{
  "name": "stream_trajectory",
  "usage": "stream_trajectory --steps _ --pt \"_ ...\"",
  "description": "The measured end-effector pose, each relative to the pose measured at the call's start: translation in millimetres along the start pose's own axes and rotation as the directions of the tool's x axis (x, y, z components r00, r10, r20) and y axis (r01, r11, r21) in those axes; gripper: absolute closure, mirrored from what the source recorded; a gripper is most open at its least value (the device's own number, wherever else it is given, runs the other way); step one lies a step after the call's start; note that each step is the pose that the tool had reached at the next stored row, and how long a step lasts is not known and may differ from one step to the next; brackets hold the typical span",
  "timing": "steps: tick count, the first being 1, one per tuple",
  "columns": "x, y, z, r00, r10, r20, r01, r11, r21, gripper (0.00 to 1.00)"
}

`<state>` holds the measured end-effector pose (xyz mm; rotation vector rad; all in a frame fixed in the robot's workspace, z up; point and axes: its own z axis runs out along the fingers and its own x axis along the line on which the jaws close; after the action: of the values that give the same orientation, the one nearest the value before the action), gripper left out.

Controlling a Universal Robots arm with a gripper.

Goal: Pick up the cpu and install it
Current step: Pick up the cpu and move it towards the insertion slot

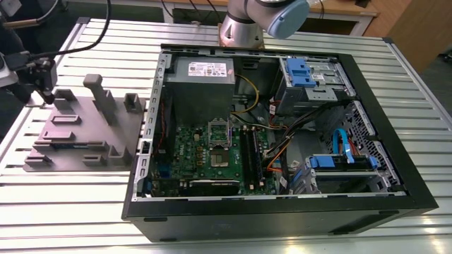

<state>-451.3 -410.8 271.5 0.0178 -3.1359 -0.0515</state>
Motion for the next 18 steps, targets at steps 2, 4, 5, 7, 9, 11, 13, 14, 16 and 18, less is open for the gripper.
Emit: stream_trajectory --steps 2,4,5,7,9,11,13,14,16,18 --pt "0.1 0.3 -9.2 1.0000 0.000 -0.0001 0.000 1.0000 0.0001 0.53" --pt "0.1 0.6 -18.0 1.0000 0.000 -0.0002 0.000 1.0000 0.0001 0.53" --pt "0.1 0.7 -22.6 1.0000 0.000 -0.0001 0.000 1.0000 0.0001 0.53" --pt "0.2 1.0 -31.6 1.0000 0.000 -0.0002 0.000 1.0000 0.0001 0.53" --pt "0.2 1.3 -40.9 1.0000 0.000 0.0000 0.000 1.0000 0.0000 0.53" --pt "0.3 1.6 -49.9 1.0000 0.000 -0.0001 0.000 1.0000 0.0000 0.53" --pt "0.3 1.9 -58.8 1.0000 0.000 -0.0001 0.000 1.0000 0.0000 0.53" --pt "0.3 2.1 -63.7 1.0000 0.000 0.0000 0.000 1.0000 0.0000 0.53" --pt "0.4 2.4 -72.7 1.0000 0.000 -0.0001 0.000 1.0000 0.0001 0.53" --pt "0.4 2.7 -81.7 1.0000 0.000 -0.0001 0.000 1.0000 0.0000 0.53"
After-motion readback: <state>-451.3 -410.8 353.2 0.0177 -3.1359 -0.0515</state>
